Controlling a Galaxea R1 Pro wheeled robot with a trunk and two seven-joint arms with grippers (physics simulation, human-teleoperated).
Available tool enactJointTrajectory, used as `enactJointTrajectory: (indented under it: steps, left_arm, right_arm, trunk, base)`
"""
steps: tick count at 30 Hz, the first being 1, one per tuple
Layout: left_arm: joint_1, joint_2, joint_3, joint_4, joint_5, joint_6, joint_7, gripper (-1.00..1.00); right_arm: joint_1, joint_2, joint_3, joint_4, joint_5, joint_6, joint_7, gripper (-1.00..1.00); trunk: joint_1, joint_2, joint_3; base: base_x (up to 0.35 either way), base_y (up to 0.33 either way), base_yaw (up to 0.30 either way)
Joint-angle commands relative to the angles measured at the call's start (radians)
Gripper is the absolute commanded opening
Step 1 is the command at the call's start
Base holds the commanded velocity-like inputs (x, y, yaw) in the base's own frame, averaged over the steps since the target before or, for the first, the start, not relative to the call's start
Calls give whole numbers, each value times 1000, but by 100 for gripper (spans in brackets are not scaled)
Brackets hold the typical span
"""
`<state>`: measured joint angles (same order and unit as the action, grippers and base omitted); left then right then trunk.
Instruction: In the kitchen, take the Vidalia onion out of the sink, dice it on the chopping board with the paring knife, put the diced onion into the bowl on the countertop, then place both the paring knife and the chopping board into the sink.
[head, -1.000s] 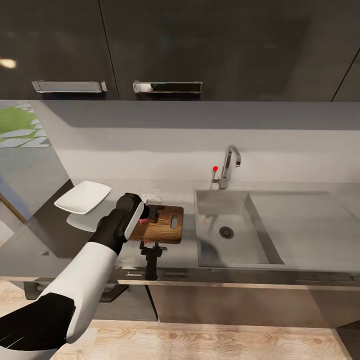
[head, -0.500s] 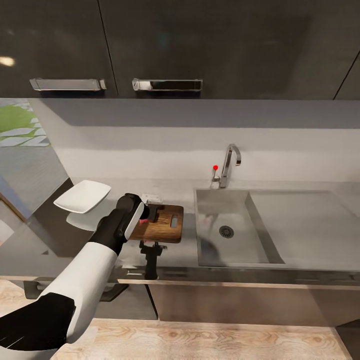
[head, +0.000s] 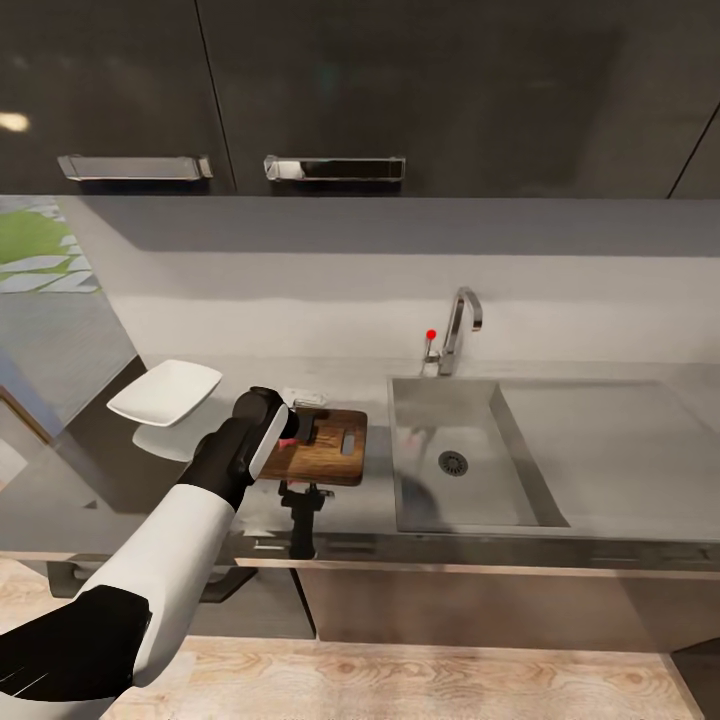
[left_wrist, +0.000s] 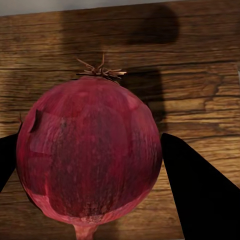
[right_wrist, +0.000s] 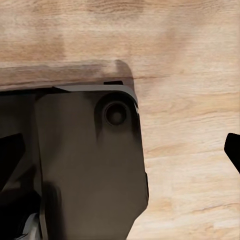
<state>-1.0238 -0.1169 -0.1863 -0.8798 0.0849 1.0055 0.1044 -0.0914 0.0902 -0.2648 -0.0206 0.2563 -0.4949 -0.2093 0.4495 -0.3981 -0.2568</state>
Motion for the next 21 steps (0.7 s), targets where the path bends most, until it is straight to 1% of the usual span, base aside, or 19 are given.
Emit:
enactJointTrajectory:
  steps: [1, 12, 17, 21]
  left_arm:
    - [-1, 1, -2, -1, 8, 4, 12, -100]
    - [-1, 5, -1, -1, 7, 4, 12, -100]
    - [-1, 5, -1, -2, 7, 4, 12, -100]
    - [-1, 4, -2, -2, 7, 4, 12, -100]
  right_arm:
    - [-1, 0, -6, 1, 11, -2, -6, 100]
    - [-1, 0, -7, 1, 11, -2, -5, 100]
    - [-1, 0, -7, 1, 11, -2, -5, 100]
    - [-1, 0, -7, 1, 11, -2, -5, 100]
  trunk:
    - [1, -2, -3]
    - [1, -2, -19]
    - [1, -2, -21]
    - [1, -2, -22]
  base:
    - [0, 0, 0]
    - [0, 0, 0]
    - [2, 0, 0]
    - [186, 0, 0]
